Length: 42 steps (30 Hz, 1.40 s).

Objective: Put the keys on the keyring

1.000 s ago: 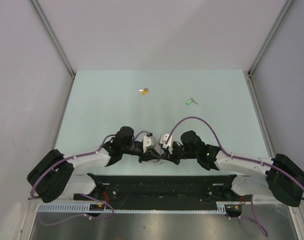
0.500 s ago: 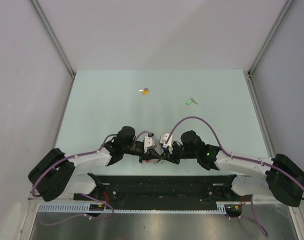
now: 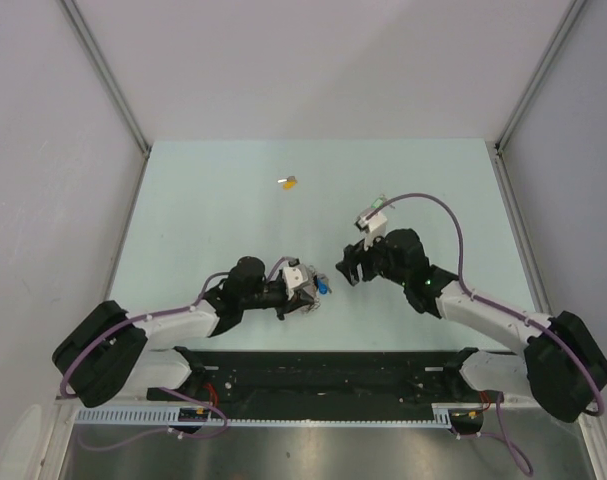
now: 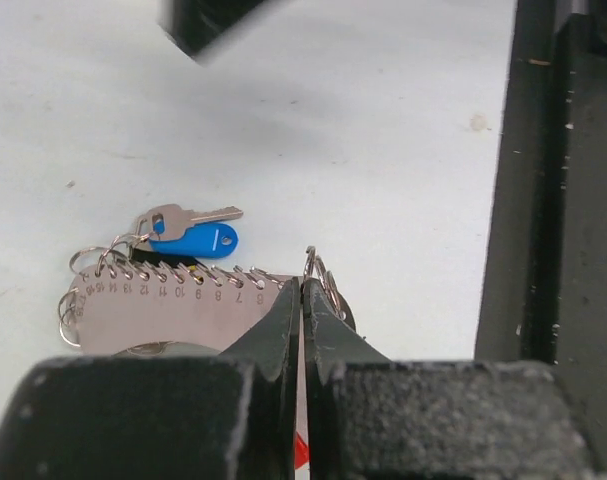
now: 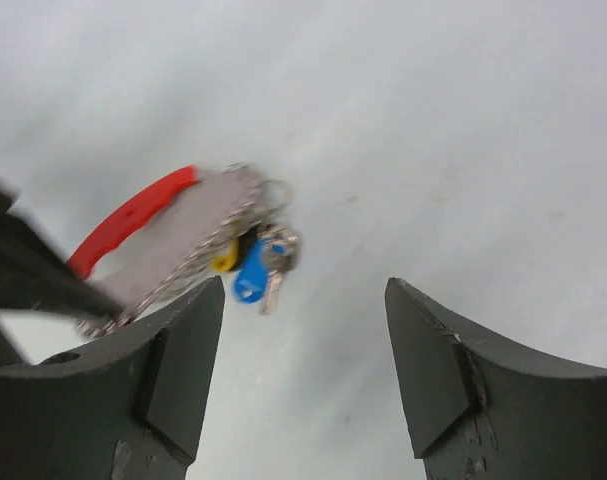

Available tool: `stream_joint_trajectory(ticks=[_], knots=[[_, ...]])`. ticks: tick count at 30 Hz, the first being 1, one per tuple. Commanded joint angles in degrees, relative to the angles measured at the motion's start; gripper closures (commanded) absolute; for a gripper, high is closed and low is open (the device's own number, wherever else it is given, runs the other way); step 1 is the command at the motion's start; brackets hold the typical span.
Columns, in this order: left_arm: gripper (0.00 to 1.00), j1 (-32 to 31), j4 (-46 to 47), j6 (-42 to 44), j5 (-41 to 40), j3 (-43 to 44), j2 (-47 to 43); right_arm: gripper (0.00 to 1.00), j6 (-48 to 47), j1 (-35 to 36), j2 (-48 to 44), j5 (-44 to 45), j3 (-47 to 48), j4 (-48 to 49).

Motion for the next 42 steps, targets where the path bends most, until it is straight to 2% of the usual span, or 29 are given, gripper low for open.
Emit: stream_joint_trajectory(ticks=[1,5,10,14,19,22,26,33,36,41,42], knots=[[1.00,0.7,4.0,-2.0,-6.4,-0.7,-1.8,0.29,12.1,-7.0,6.6,8.7,7.3,-2.3],[1.00,1.1,3.9,-4.1,-9.5,-0.6,-1.8,0.30,14.3,-11.3,15.2,16.1,15.1,-4.1],[1.00,1.2,3.4,-5.0,-13.0,-0.6,-2.0,0.32,13.8,-16.3,27.8,20.9,23.9,-5.5],[1.00,1.5,3.2,-5.2,-14.0,-0.6,-2.0,0.42,14.0,-19.6,36.6,24.0,31.2,-6.1],[1.00,1.9,3.3,-5.5,-14.1,-0.4,-1.3,0.45,10.9,-20.4,48.6,29.8,46.3,-14.3],[1.00,2.0,3.2,-5.5,-14.1,-0.4,-1.2,0.46,8.0,-20.7,52.9,33.2,54.1,-18.7],[0.99,2.1,3.0,-5.7,-13.7,-0.3,-1.0,0.49,6.5,-21.3,62.0,34.1,66.0,-26.5],[1.00,2.2,2.7,-5.7,-13.9,-0.3,-1.5,0.62,5.3,-21.1,68.0,35.8,75.3,-34.9],[1.00,2.3,2.7,-5.6,-13.5,-0.2,-1.3,0.70,5.1,-21.2,69.2,35.8,76.9,-36.3],[1.00,2.3,2.5,-5.8,-13.3,-0.1,-1.1,0.73,4.8,-21.3,70.5,35.4,78.7,-38.3],[1.00,2.3,2.5,-5.8,-13.4,-0.1,-1.2,0.77,4.6,-21.3,70.7,35.4,79.0,-38.5]])
